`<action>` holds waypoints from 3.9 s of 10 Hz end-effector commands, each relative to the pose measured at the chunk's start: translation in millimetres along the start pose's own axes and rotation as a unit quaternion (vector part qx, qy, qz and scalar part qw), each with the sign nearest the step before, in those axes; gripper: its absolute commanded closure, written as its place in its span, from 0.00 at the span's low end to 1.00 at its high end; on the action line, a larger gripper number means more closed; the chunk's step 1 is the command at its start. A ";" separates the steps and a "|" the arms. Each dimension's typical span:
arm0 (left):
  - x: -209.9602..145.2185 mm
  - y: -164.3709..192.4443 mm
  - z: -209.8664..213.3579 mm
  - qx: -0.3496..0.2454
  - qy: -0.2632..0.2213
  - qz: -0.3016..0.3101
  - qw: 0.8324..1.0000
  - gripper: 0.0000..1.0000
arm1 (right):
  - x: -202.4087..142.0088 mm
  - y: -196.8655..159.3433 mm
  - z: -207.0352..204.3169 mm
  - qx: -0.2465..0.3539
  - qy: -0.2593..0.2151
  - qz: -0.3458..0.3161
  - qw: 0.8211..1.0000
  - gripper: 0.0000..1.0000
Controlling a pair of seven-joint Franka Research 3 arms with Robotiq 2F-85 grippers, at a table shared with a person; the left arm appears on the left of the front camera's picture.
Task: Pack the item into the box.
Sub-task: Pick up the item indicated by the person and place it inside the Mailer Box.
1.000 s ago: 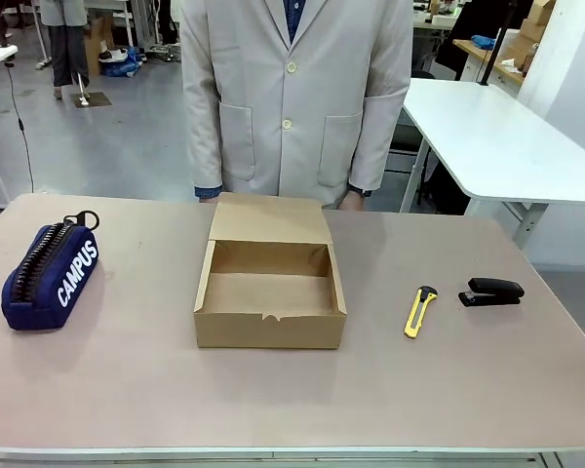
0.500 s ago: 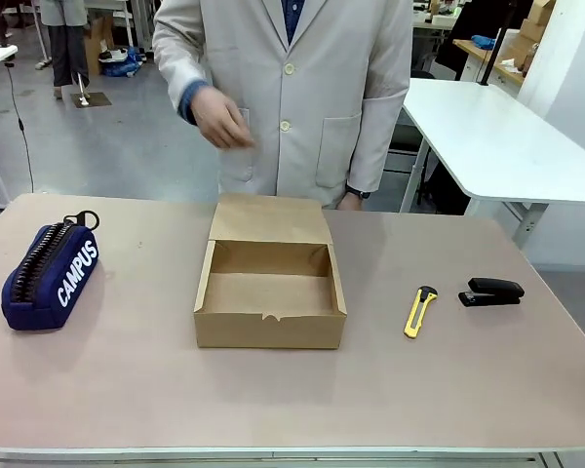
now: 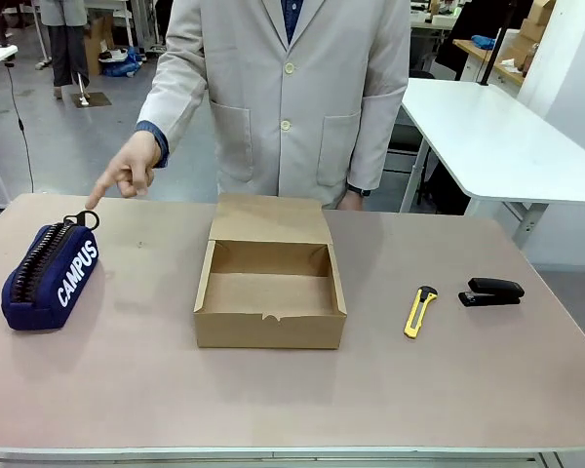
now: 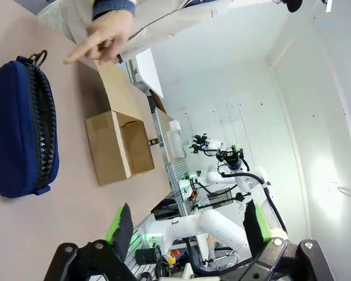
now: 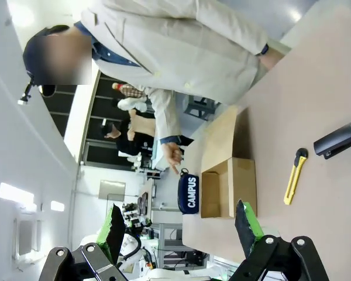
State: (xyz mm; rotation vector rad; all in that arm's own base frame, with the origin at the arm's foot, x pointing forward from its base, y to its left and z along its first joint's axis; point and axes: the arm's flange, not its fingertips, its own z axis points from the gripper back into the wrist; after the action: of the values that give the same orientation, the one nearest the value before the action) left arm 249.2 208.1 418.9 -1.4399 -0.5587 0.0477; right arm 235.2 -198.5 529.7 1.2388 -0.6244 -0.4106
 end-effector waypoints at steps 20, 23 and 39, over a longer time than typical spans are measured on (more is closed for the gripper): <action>72.0 -7.1 -244.5 0.593 0.189 -0.082 0.778 0.00 | 2.7 3.0 -1.5 0.008 -0.002 0.014 1.000 0.00; 90.5 23.0 -258.8 0.603 0.214 -0.053 0.767 0.00 | 2.7 3.0 -1.5 0.008 -0.002 0.014 1.000 0.00; 115.4 87.1 -269.7 0.645 0.270 0.028 0.715 1.00 | 2.7 3.0 -1.5 0.008 -0.002 0.014 1.000 0.00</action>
State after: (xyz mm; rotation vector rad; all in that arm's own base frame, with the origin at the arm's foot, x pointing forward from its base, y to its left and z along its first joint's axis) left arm 484.1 15.5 363.4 -0.0663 0.0817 0.0218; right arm 234.4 -197.6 529.5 1.2343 -0.6227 -0.4043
